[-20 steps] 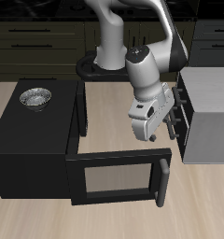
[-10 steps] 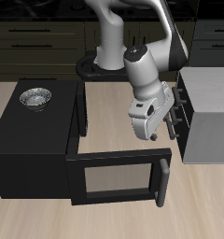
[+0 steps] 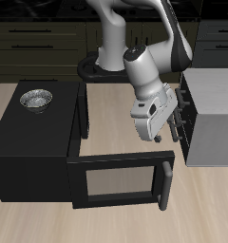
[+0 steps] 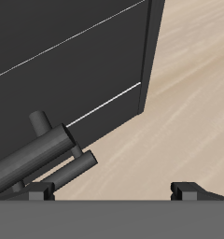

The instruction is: Close the top and middle drawer of the white cabinet and close the microwave

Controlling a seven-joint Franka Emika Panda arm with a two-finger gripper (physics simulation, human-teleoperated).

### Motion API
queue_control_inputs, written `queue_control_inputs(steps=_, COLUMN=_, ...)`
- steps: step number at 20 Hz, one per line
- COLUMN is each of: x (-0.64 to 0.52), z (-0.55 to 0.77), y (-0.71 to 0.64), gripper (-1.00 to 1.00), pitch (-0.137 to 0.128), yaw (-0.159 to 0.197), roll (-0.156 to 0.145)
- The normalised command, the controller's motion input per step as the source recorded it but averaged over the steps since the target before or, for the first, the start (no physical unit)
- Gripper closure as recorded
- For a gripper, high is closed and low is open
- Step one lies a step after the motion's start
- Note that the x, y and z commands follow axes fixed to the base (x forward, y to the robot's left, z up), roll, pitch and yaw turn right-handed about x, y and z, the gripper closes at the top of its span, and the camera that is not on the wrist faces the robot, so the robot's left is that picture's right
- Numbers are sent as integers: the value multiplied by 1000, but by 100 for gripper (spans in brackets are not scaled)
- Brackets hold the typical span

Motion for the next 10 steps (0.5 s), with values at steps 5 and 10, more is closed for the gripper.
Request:
queue_control_inputs(steps=5, x=-45, z=-19, y=154, gripper=-100, pitch=-32, yaw=-5, roll=29)
queue_control_inputs(steps=10, x=6, z=80, y=-69, gripper=-100, pitch=11, yaw=-9, roll=-18)
